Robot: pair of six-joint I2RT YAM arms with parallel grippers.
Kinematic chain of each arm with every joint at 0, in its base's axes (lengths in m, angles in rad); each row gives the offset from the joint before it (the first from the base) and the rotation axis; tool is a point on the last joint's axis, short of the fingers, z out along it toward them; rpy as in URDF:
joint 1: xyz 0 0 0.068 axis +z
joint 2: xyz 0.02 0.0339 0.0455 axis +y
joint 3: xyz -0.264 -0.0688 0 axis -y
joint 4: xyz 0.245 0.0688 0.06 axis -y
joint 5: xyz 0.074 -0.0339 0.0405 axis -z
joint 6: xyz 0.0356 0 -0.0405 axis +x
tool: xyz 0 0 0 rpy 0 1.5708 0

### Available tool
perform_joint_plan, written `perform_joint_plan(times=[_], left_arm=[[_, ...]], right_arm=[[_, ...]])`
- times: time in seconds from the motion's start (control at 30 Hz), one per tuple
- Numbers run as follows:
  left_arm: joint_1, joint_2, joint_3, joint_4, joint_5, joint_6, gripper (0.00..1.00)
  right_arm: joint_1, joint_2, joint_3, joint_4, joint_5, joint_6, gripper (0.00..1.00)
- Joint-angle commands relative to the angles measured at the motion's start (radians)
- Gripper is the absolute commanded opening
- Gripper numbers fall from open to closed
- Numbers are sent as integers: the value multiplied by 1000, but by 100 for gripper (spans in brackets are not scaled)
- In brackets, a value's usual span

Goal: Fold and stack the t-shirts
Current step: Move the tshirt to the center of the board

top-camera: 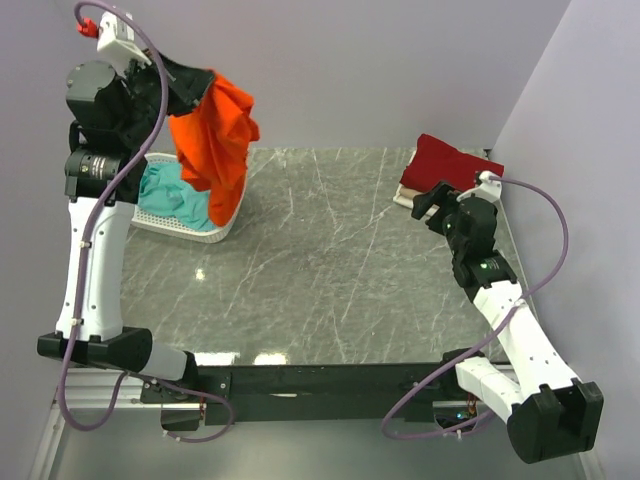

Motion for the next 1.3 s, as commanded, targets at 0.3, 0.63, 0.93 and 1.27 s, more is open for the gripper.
perform_joint_plan(times=[0.3,0.63,0.93,1.27], left_arm=[[-138,30,94,274,342,-221,0],[-138,19,-534,-124,-197,-38,76],[-184,-74,-830,-103,-264,8,83],[-312,-27,-974,-42,-218,-64,77]], right_arm=[[6,-59,8,-35,27,-1,85],[8,-56,-85,-30,-25,22,83],[115,7,-180,-73,-47,69,77],[164,131,-220,-180,-47,217,74]])
